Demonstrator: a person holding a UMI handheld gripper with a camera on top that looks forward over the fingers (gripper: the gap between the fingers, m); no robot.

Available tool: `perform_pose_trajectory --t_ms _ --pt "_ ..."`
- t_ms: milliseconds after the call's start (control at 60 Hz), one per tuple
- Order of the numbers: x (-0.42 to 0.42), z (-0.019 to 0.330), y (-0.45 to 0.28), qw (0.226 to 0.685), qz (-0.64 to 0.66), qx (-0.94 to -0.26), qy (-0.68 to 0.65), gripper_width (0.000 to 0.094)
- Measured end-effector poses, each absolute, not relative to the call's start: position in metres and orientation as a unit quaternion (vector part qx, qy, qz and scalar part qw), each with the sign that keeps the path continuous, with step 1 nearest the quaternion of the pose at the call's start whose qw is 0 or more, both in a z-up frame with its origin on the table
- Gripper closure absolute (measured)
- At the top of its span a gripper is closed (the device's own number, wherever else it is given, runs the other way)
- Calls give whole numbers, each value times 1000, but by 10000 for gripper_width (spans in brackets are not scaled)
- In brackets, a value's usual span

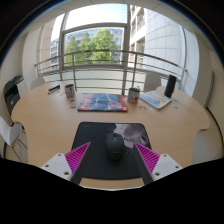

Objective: Arrange mouse

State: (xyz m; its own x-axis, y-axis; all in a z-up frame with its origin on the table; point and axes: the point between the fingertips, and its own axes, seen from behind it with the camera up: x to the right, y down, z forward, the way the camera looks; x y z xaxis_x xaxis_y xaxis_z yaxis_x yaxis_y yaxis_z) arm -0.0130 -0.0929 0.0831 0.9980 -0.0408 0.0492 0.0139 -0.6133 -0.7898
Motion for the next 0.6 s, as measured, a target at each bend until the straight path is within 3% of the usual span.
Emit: perform_pose_trajectory --t_ms 233,600 --pt "-37 150 -201 470 -46 -882 6 93" --pt "-58 164 -319 466 -56 -883 4 94"
